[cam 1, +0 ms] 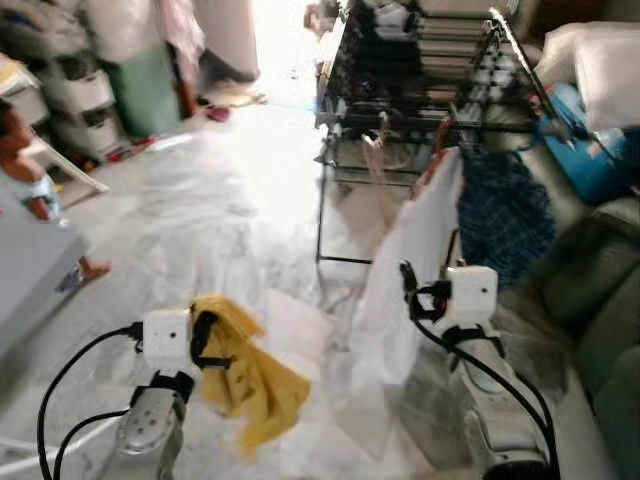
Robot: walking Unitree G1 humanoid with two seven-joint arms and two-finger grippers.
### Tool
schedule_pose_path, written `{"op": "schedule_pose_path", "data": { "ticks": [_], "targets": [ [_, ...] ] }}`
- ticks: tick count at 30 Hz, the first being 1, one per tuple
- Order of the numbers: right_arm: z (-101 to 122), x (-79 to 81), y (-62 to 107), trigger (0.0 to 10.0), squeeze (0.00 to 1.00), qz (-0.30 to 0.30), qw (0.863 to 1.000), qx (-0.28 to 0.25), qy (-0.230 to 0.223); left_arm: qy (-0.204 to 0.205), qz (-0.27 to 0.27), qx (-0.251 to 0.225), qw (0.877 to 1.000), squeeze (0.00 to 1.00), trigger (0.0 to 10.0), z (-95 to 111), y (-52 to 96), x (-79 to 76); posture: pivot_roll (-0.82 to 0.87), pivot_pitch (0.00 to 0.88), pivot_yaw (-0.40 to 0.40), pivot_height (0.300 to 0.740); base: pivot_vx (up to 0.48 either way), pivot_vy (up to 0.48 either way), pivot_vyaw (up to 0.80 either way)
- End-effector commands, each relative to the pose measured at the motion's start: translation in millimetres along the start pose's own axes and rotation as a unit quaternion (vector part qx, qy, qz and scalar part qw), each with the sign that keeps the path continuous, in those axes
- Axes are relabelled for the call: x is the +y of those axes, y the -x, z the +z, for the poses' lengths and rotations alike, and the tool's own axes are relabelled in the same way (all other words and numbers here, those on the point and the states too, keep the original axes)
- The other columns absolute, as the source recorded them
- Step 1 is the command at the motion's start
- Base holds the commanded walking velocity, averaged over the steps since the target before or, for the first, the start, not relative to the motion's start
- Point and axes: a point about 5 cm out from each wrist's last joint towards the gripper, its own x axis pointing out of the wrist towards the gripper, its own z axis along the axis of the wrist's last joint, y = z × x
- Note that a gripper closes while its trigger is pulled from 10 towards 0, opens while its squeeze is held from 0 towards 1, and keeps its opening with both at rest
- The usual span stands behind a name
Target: Hang hanger
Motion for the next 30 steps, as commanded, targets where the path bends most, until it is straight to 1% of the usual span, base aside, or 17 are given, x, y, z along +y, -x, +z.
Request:
{"op": "schedule_pose_path", "data": {
  "ticks": [1, 11, 15, 17, 19, 20, 30],
  "targets": [
    [-2.4, -9.2, 1.0, 10.0, 0.00, -0.014, 1.000, 0.005, 0.006, -0.002, -0.010, -0.019, 1.000, 0.00, 10.0, 7.4, -4.0, -5.6, 0.01, 0.000, 0.020, 0.740, 0.401, 0.266, 0.00],
    [-5.0, -7.3, 1.0, 10.0, 0.00, -0.013, 1.000, 0.009, 0.005, 0.005, -0.010, -0.014, 1.000, 0.00, 10.0, 5.8, -4.1, -7.2, 0.02, 0.000, 0.021, 0.740, 0.377, 0.286, 0.00],
    [-6.5, -8.1, 1.3, 10.0, 0.00, -0.014, 1.000, 0.012, 0.004, 0.014, -0.007, -0.009, 1.000, 0.00, 10.0, 4.5, -4.6, -10.3, 0.02, 0.000, 0.020, 0.740, 0.000, 0.000, 0.00],
    [-6.7, -8.6, 1.3, 10.0, 0.00, -0.015, 1.000, 0.013, 0.005, 0.027, -0.014, -0.003, 1.000, 0.00, 10.0, 2.9, -5.6, -13.0, 0.02, 0.000, 0.019, 0.740, 0.000, 0.000, 0.00],
    [-6.8, -8.7, 1.4, 10.0, 0.00, -0.015, 1.000, 0.013, 0.005, 0.025, -0.017, -0.005, 1.000, 0.00, 10.0, 3.7, -5.9, -13.6, 0.01, 0.000, 0.019, 0.740, 0.000, 0.000, 0.00],
    [-6.8, -8.8, 1.3, 10.0, 0.00, -0.015, 1.000, 0.013, 0.005, 0.018, -0.023, -0.006, 1.000, 0.00, 10.0, 4.4, -6.1, -14.4, 0.01, 0.000, 0.019, 0.740, 0.000, 0.431, 0.00],
    [-6.9, -8.3, 2.0, 10.0, 0.00, -0.016, 1.000, 0.013, 0.004, 0.019, -0.023, -0.004, 1.000, 0.00, 10.0, 3.6, -5.4, -14.2, 0.01, 0.000, 0.021, 0.740, 0.000, 0.477, 0.00]
  ]
}}
